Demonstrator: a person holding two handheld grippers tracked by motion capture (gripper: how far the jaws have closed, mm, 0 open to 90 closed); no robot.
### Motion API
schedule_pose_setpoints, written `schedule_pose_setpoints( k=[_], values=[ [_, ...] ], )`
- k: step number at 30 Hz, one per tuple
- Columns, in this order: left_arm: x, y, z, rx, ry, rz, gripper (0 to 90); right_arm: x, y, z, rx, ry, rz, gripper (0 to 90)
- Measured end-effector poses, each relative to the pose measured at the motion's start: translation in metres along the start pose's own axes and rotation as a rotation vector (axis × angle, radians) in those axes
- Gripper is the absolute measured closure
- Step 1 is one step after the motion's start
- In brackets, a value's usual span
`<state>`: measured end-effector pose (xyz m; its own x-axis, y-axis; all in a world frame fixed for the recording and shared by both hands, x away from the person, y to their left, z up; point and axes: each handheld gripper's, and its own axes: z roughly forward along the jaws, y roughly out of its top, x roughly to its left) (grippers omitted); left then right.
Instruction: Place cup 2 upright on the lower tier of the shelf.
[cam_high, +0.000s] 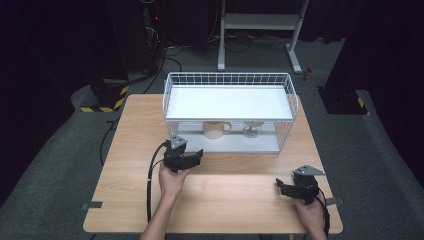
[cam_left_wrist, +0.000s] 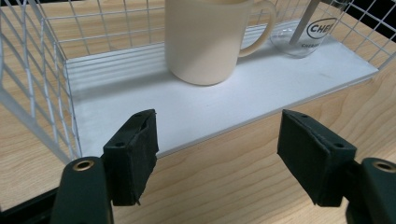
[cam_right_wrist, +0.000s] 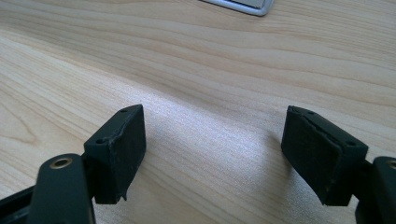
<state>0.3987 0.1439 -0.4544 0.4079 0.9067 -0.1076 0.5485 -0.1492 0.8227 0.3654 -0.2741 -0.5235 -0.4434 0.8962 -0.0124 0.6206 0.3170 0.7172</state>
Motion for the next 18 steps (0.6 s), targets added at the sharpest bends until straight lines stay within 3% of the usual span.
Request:
schedule_pose_setpoints(
  k=[7, 11, 18],
  values=[
    [0.004, -0.005, -0.009, -0.004, 0.008, -0.008, 27.3, 0.0, 0.0, 0.0, 0.0, -0.001, -0.001, 22.0],
    [0.007, -0.009, -0.014, -0.015, 0.007, -0.036, 26.2, 0.0, 0.0, 0.0, -0.001, 0.0, -0.001, 22.0],
    [0.008, -0.012, -0.022, -0.024, 0.008, -0.03, 23.8, 0.0, 0.0, 0.0, -0.001, 0.0, -0.003, 22.0]
  ],
)
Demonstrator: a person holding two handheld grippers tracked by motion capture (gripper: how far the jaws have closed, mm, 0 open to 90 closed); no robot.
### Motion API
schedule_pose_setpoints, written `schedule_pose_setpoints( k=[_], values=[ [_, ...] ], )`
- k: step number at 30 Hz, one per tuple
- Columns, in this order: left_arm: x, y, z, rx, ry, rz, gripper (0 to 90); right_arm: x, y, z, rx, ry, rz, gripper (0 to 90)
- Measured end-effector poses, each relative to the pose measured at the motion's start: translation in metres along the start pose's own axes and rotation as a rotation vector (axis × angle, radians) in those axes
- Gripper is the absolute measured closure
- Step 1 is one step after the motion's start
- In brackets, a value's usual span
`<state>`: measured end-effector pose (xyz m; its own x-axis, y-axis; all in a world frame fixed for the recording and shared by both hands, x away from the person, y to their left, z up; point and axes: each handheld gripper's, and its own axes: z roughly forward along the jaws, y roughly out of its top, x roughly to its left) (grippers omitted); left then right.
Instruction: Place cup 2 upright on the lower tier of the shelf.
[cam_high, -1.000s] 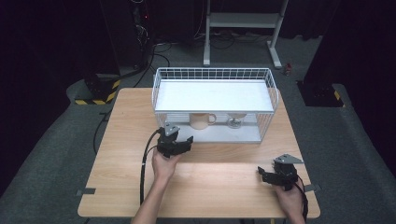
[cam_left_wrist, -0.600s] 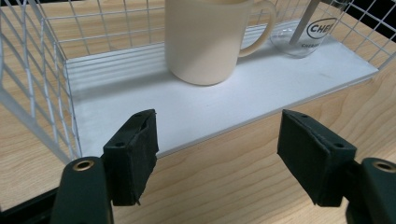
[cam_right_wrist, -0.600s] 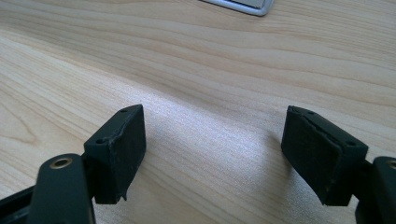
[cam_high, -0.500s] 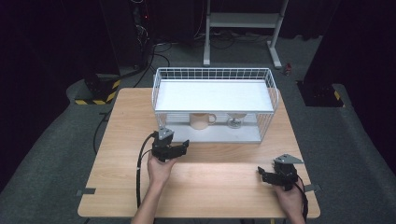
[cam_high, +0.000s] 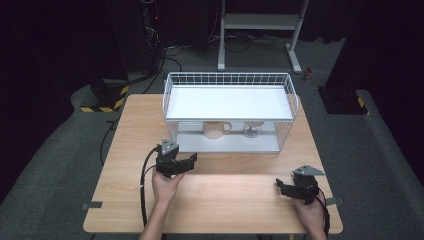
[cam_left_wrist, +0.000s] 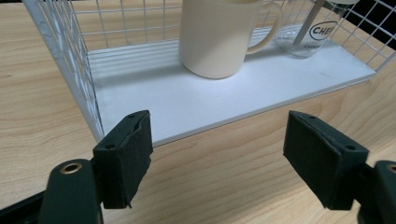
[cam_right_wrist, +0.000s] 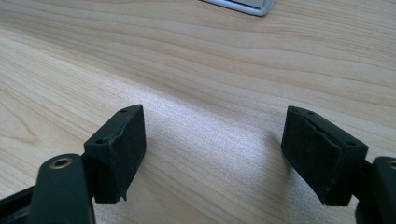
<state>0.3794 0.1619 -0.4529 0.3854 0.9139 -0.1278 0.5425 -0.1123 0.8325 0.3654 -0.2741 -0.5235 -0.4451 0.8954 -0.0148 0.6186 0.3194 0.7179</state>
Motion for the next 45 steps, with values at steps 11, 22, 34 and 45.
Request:
schedule_pose_setpoints(
  k=[11, 22, 34, 45],
  values=[
    [0.005, -0.007, -0.008, -0.007, -0.004, -0.024, 20.9, 0.0, 0.0, 0.0, 0.0, 0.0, -0.001, 22.0],
    [0.012, -0.015, -0.02, -0.001, 0.01, -0.04, 18.4, 0.0, 0.0, 0.0, 0.0, 0.0, -0.001, 22.0],
    [0.021, -0.024, -0.032, -0.02, 0.005, -0.079, 16.8, 0.0, 0.0, 0.0, 0.0, 0.0, -0.001, 22.0],
    [0.029, -0.029, -0.041, -0.019, 0.04, -0.081, 15.9, 0.0, 0.0, 0.0, 0.0, 0.0, -0.001, 22.0]
  ],
)
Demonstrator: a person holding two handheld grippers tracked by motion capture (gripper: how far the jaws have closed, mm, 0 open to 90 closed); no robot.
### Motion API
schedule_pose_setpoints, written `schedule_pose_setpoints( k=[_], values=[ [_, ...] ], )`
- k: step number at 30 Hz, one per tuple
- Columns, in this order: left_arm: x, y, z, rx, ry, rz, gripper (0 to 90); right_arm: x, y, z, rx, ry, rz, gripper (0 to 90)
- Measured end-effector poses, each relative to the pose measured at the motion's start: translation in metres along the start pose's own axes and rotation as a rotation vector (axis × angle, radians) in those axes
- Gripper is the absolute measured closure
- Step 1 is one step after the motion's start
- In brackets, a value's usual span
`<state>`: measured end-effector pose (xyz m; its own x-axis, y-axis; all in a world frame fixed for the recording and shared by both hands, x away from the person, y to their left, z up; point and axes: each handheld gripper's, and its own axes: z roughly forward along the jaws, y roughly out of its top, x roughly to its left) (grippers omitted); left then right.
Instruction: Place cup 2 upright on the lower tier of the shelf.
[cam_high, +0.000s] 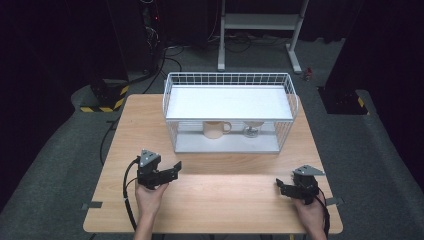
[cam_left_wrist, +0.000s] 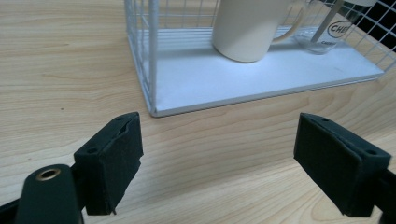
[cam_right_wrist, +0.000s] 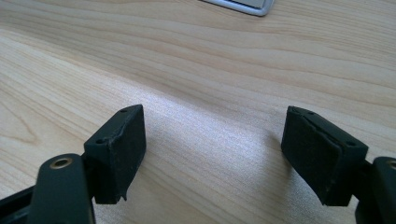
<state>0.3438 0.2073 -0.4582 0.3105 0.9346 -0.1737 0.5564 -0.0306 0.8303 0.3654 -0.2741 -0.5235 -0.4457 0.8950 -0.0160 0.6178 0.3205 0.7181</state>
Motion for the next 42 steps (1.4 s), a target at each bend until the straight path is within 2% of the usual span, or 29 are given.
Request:
schedule_pose_setpoints(
  k=[9, 13, 15, 18, 27, 32, 34, 42],
  values=[
    [0.007, -0.005, -0.005, 0.005, 0.024, -0.008, 15.6, 0.0, 0.0, 0.0, 0.0, 0.0, 0.0, 22.0],
    [0.008, -0.008, -0.007, 0.014, 0.048, 0.013, 15.6, 0.0, 0.0, 0.0, 0.0, 0.0, 0.0, 22.0],
    [0.009, -0.01, -0.007, 0.02, 0.057, 0.01, 15.6, 0.0, 0.0, 0.0, 0.0, 0.0, 0.0, 22.0],
    [0.012, -0.014, -0.007, 0.028, 0.065, 0.004, 15.6, 0.0, 0.0, 0.0, 0.0, 0.0, -0.001, 22.0],
    [0.016, -0.021, -0.005, 0.053, 0.093, 0.018, 15.4, 0.0, 0.0, 0.0, 0.0, 0.0, 0.0, 22.0],
    [0.018, -0.026, -0.004, 0.062, 0.103, 0.002, 15.4, 0.0, 0.0, 0.0, 0.0, 0.0, -0.001, 22.0],
    [0.019, -0.028, -0.002, 0.075, 0.114, 0.014, 15.4, 0.0, 0.0, 0.0, 0.0, 0.001, 0.0, 22.0],
    [0.023, -0.035, 0.002, 0.087, 0.137, 0.013, 15.4, 0.0, 0.0, 0.0, 0.0, 0.0, 0.0, 22.0]
  ],
)
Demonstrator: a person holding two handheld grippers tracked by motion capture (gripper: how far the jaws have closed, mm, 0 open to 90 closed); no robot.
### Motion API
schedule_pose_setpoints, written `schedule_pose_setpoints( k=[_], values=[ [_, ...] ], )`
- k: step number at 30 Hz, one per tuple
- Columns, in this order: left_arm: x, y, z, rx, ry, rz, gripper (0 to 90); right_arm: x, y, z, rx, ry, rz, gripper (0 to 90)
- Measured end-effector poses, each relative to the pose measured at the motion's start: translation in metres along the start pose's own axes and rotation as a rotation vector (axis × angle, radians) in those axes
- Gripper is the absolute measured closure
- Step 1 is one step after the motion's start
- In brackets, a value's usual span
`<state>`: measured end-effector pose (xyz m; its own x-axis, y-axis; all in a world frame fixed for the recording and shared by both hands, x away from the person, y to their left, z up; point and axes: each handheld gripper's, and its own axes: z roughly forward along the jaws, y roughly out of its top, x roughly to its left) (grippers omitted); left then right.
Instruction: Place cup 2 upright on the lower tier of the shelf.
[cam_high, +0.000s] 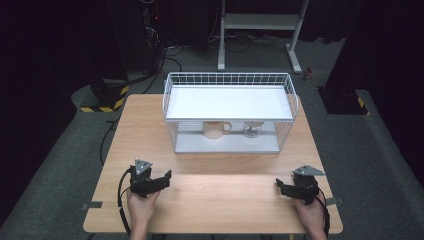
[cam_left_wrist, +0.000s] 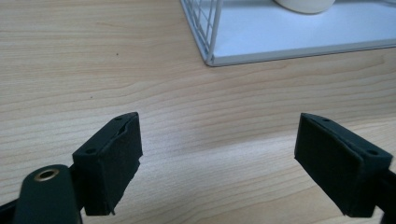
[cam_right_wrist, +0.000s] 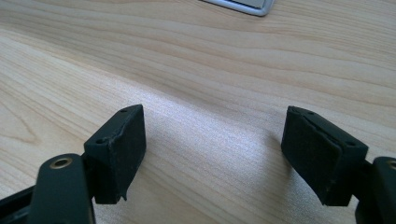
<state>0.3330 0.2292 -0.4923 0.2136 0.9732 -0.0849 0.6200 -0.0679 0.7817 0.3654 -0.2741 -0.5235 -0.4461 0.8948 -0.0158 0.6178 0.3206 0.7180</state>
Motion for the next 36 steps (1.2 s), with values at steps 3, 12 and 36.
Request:
schedule_pose_setpoints(
  k=[3, 12, 36],
  values=[
    [0.002, -0.003, 0.002, 0.003, 0.007, -0.01, 15.4, 0.0, 0.0, 0.0, 0.0, 0.0, -0.001, 22.0],
    [0.002, -0.007, 0.01, 0.027, 0.038, 0.007, 15.5, 0.0, 0.0, 0.0, 0.001, 0.0, 0.004, 22.0],
    [0.006, -0.015, 0.032, 0.083, 0.116, 0.03, 15.3, 0.001, 0.0, 0.0, 0.002, -0.001, 0.005, 22.0]
  ],
)
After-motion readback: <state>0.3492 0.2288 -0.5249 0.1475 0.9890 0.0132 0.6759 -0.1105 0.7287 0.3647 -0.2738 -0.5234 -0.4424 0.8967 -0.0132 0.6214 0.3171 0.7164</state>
